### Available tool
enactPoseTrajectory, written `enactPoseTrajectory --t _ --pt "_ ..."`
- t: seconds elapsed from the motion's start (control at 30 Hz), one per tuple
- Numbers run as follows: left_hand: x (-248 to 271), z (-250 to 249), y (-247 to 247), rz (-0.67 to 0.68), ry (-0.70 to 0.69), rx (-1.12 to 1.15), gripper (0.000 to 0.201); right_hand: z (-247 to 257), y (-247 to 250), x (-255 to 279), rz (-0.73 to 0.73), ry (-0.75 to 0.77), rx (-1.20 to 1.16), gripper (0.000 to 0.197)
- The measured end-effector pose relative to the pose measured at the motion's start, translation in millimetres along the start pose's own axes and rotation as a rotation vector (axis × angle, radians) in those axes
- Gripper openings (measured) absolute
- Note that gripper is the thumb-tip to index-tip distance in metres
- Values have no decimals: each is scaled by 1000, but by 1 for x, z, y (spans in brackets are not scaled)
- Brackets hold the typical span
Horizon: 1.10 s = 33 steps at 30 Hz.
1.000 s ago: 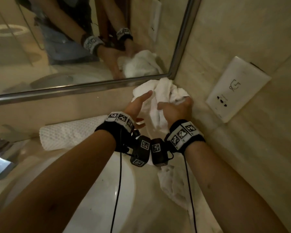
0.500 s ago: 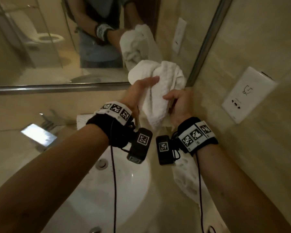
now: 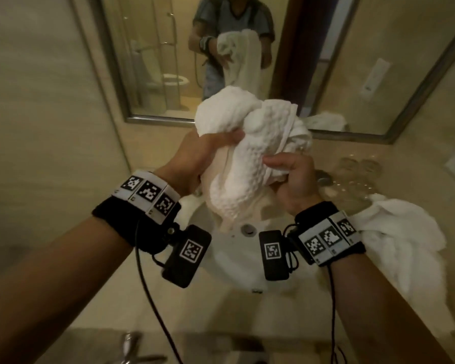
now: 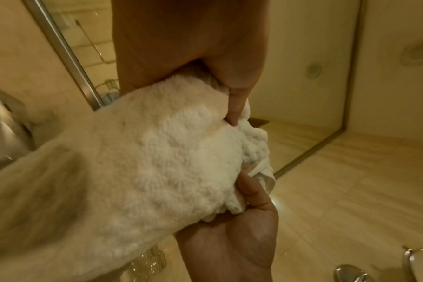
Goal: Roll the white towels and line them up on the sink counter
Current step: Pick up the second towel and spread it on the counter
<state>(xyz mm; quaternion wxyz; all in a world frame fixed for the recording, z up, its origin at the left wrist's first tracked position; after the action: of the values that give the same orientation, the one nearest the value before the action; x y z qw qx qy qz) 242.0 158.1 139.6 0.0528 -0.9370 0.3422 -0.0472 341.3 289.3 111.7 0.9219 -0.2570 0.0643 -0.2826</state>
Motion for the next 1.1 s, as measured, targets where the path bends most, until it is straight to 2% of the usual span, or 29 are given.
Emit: enactPoseTrajectory --t 0.13,0.2,0.27,0.3,0.37,0.43,0.47,0.53,0.6,0.67,0.77,0.87,0.9,0.97,1.0,1.07,1.1 --pt "70 -17 76 -27 -47 -10 48 -32 -71 45 151 -2 -88 41" --pt "103 -24 115 -60 -66 -10 51 -43 -105 66 242 12 -184 13" --pt "130 -28 146 -78 -69 -4 53 -54 -132 84 335 -25 -189 42" --pt "141 -29 159 -97 -75 -6 53 -60 -141 92 372 -40 -188 47" --pt "160 -32 181 -214 -110 -90 48 -67 -158 102 391 -55 -131 32" --pt "172 -30 196 -332 -117 -275 45 -74 -175 110 375 -84 11 24" --pt "175 -26 203 -363 -74 -361 45 -79 -182 111 340 -86 128 22" --pt "182 -15 217 -380 103 -528 47 -92 -187 109 254 -88 308 19" --pt "190 -3 231 -322 289 -693 48 -104 -188 107 215 -91 401 22" --pt "198 6 241 -230 358 -825 53 -118 -190 109 222 -90 459 23" --pt "204 8 250 -129 222 -984 62 -129 -200 115 231 -112 493 30" --pt "206 -1 243 -54 49 -833 107 -130 -217 121 302 -134 515 48" --pt "207 -4 235 12 -12 -782 111 -129 -223 124 335 -129 527 54" --pt "205 -3 217 151 -117 -844 94 -127 -235 128 383 -99 529 51" --pt "203 2 210 157 -162 -943 79 -125 -241 128 397 -81 511 38" --pt "201 15 209 46 -215 -1040 45 -121 -248 132 416 -48 450 18" --pt "200 21 212 -25 -215 -960 33 -117 -248 133 431 -32 426 12"
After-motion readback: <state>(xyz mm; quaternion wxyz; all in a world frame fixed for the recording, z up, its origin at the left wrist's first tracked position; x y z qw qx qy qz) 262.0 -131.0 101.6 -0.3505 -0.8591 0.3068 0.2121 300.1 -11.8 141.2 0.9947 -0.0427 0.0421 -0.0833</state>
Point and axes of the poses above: each hand's wrist, its own x-axis away from the middle knuckle, its own y-axis out of the back of the hand, z = x × y, the point moved 2 cm from there along -x, towards the middle knuckle, and after that the axes turned 3 degrees about -x, right-handed, at the moved point
